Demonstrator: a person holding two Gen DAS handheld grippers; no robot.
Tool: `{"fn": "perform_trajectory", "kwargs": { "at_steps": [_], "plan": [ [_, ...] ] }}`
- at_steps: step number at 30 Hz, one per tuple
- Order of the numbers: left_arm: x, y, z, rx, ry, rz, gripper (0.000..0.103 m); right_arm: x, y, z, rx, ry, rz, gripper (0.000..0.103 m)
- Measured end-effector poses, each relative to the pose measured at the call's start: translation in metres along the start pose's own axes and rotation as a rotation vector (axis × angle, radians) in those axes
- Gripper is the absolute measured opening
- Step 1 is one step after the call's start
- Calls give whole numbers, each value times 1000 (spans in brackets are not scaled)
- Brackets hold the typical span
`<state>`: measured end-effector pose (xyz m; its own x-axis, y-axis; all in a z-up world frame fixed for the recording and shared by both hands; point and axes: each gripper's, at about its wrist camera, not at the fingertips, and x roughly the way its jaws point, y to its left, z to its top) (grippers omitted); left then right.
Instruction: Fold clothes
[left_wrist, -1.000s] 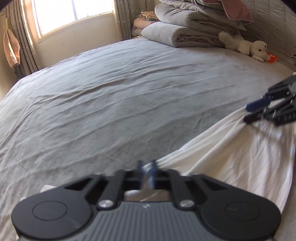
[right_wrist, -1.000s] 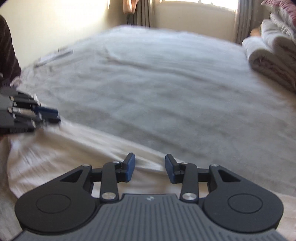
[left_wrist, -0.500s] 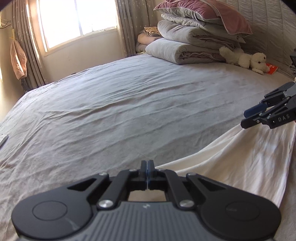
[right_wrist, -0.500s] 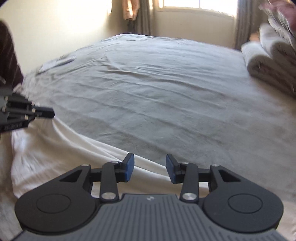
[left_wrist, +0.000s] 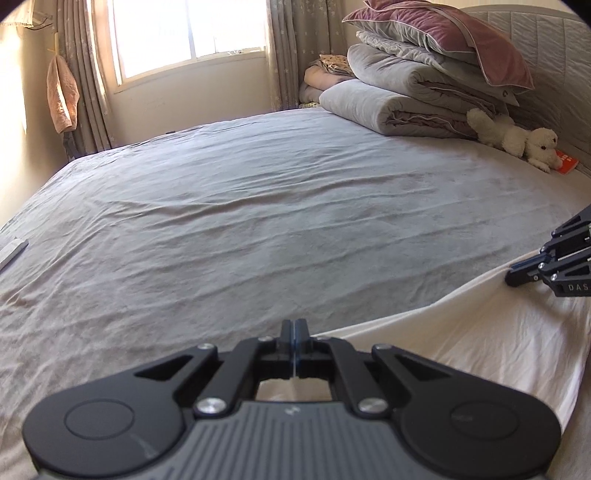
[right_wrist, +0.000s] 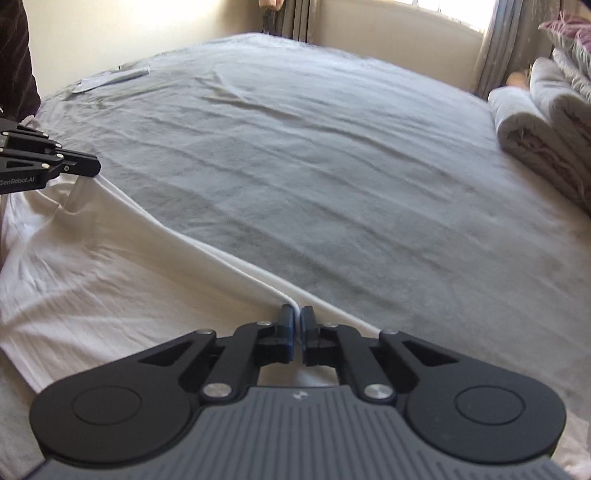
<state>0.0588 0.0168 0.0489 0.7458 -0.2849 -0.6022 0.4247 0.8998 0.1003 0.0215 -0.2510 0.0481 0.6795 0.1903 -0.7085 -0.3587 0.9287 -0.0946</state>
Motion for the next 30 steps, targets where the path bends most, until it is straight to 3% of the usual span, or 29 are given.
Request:
{"fn": "perform_trajectory", "kwargs": {
  "at_steps": [5, 7, 9, 11, 15, 17, 24, 27, 29, 30],
  "plan": [
    [6, -1, -4, -13, 27, 32, 0, 1, 1, 1, -54, -63, -111, 3],
    [10, -4, -7, -3, 53, 59, 0, 12, 1, -5, -103, -24, -186, 5],
    [15, -4, -11, 7, 79, 85, 1, 14, -5, -8, -105, -17, -205, 7],
    [12, 3, -11, -20, 77, 88, 1, 8, -13, -6, -74, -24, -204, 7],
    [4, 12, -9, -75, 67, 89, 2, -18, -32, 3, -11, -52, -120, 7],
    [-1, 15, -8, -100, 59, 87, 2, -26, -43, 4, 0, -41, -129, 9],
    [-25, -29, -13, -115, 50, -100, 5, -51, -121, -22, 207, 28, -242, 12],
    [-27, -52, -21, -102, 81, -157, 15, -64, -147, -40, 267, 44, -252, 15],
    [-27, -65, -27, -77, 92, -163, 28, -70, -157, -50, 276, 56, -269, 16],
    [-26, -70, -29, -73, 101, -162, 29, -72, -162, -56, 279, 64, -285, 23]
  ]
}}
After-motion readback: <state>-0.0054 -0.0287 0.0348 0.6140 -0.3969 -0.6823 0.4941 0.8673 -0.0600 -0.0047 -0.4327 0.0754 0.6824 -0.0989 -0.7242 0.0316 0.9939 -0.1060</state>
